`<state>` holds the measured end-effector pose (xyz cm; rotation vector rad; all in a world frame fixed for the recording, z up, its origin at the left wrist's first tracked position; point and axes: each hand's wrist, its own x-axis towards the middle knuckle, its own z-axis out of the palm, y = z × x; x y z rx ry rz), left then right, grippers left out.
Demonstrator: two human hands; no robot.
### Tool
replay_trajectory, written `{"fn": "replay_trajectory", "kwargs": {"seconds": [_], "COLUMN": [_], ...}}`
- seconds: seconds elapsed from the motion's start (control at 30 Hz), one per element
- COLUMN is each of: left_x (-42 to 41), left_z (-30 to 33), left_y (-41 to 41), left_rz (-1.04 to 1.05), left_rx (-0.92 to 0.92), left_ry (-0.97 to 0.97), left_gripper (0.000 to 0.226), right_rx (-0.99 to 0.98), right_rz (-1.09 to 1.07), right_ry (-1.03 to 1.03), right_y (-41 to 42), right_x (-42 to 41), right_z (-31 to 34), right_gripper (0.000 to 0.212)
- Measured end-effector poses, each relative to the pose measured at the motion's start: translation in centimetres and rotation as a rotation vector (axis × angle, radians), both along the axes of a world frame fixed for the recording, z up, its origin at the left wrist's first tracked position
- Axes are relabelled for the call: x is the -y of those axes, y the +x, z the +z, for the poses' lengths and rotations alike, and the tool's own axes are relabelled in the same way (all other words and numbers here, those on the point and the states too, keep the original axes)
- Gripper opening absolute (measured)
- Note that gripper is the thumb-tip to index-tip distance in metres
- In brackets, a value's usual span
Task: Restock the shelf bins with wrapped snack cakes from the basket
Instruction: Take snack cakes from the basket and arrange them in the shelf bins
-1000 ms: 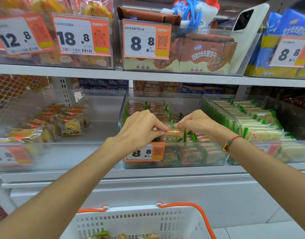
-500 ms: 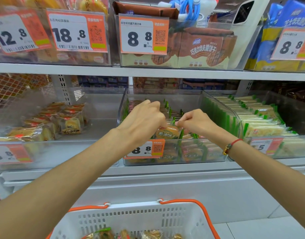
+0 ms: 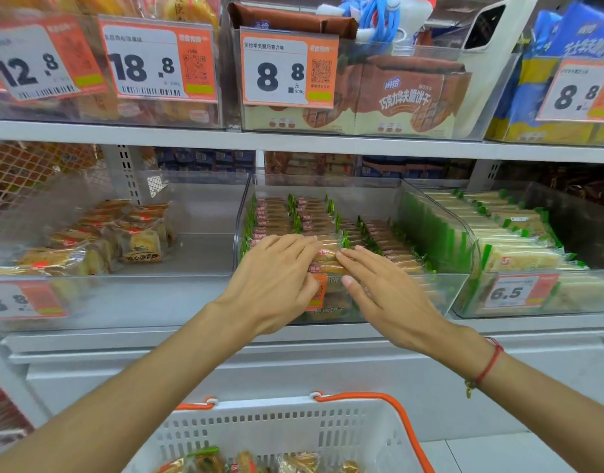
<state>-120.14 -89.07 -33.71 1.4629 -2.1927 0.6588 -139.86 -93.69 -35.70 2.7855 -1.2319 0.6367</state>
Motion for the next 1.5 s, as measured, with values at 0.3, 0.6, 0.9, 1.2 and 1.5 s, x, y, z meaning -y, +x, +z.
{"fn": "replay_trajectory", "kwargs": {"seconds": [0.3,0.6,0.9,1.2,1.5], "left_x": [1.1,2.5,2.7,1.6,-6.7], "left_z": [2.2,3.5,3.3,3.3,-1.5], "left_y": [0.0,0.8,0.6,-0.3,1.1], "left_rz": [0.064,0.131,0.129,0.166,0.162], "left_rx": [0.113,0.142,0.081,-0.017,-0.602], "left_ry": [0.150,0.316,0.361,0.322,0.158], "left_gripper": [0.058,0.032,0.028,0.031,0.028], "right_rx": [0.090,0.159,0.081,0.204,0.464], "right_rz": [0.111,0.023,-0.049,-0.010,0.032], "right_ry": [0.302,0.388,0.539,0.471,0.174], "right_y": [0.3,1.8,3.1,1.7,1.1], "right_x": [2.8,3.1,3.2,1.7,-4.3], "right_z": [5.2,5.7,6.4,4.7,0.5], "right_gripper": [0.021,0.030,0.033,0.032,0.023]}}
